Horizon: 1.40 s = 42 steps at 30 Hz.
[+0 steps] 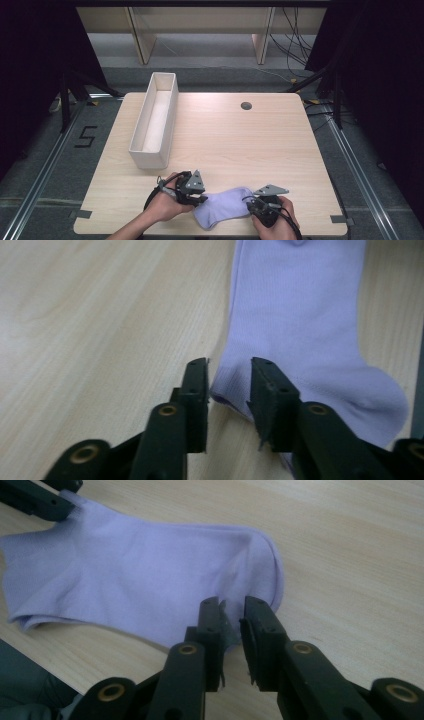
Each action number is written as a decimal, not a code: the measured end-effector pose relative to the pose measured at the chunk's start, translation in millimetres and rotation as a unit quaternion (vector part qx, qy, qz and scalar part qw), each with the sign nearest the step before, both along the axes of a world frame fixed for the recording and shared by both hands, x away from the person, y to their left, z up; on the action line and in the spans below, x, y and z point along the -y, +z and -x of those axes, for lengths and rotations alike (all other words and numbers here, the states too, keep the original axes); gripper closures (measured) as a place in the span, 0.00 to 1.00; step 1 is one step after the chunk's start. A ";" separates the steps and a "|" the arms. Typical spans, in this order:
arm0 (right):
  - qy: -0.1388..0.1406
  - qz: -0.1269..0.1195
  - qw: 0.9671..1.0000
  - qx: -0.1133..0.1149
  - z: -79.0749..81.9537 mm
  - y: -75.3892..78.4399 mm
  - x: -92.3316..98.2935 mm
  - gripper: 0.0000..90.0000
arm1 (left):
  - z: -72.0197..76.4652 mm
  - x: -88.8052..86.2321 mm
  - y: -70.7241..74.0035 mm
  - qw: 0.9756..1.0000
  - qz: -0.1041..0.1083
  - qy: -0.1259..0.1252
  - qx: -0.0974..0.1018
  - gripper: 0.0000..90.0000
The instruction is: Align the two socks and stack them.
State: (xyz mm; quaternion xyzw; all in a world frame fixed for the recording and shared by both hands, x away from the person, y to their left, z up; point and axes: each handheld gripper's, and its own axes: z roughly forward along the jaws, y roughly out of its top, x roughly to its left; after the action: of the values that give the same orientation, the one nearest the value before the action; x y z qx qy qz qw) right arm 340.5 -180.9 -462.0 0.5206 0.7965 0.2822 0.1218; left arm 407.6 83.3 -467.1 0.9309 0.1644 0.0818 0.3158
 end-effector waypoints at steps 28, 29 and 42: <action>0.010 0.041 0.999 -0.020 -38.7 -16.4 7.0 0.91 | 44.7 5.7 -22.3 0.999 0.018 -0.040 -0.013 0.81; 0.007 0.038 0.999 -0.024 -38.6 -16.2 6.5 0.92 | 44.5 5.6 -22.0 0.999 0.015 -0.039 -0.011 0.81; 0.010 0.015 0.999 -0.047 -38.9 -15.9 0.4 0.96 | 20.1 -10.1 -20.2 1.000 -0.010 -0.012 0.004 0.83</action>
State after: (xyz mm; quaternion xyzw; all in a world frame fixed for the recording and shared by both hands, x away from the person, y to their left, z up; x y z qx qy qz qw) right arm 379.4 -181.3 -477.9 0.5232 0.8107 0.2472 0.0891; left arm 387.5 93.4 -487.3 0.9355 0.1515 0.0837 0.3080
